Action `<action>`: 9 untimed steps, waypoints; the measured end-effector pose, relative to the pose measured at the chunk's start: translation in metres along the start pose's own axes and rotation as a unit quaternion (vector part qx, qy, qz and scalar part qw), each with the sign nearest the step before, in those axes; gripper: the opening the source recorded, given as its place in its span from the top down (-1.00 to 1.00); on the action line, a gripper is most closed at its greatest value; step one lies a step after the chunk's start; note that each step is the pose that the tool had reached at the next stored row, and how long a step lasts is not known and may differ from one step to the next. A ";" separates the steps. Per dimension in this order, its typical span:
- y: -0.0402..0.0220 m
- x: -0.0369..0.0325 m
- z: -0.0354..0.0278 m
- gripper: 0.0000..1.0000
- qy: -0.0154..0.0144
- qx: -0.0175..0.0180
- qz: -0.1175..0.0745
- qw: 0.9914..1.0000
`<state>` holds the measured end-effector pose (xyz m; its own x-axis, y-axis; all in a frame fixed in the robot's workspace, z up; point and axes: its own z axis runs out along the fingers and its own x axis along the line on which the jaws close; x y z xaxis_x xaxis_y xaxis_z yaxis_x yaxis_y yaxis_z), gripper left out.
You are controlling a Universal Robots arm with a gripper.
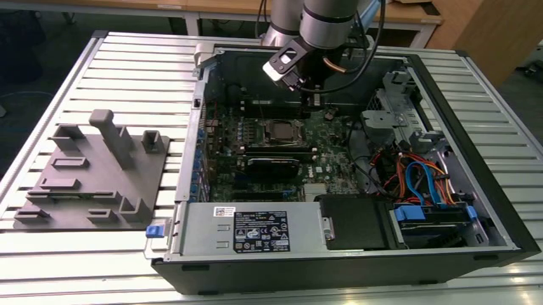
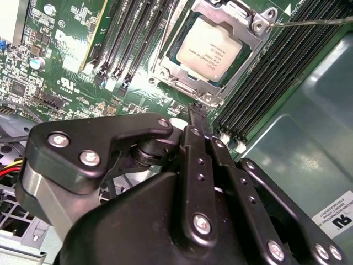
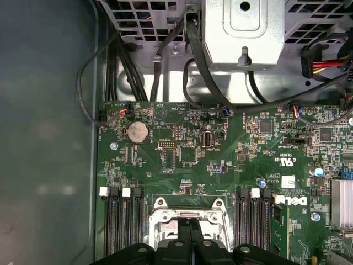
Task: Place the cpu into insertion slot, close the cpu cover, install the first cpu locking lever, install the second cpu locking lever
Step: 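Close the cpu cover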
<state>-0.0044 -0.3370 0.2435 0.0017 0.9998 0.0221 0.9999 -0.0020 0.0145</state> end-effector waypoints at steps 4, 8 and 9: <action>-0.0003 0.0000 0.0000 0.80 0.000 0.000 0.000 1.000; -0.0004 0.0000 0.0000 0.80 0.000 0.000 0.000 1.000; -0.0004 0.0000 0.0000 0.80 0.000 0.000 0.000 1.000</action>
<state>-0.0047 -0.3370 0.2435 0.0016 0.9998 0.0221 0.9999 -0.0020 0.0145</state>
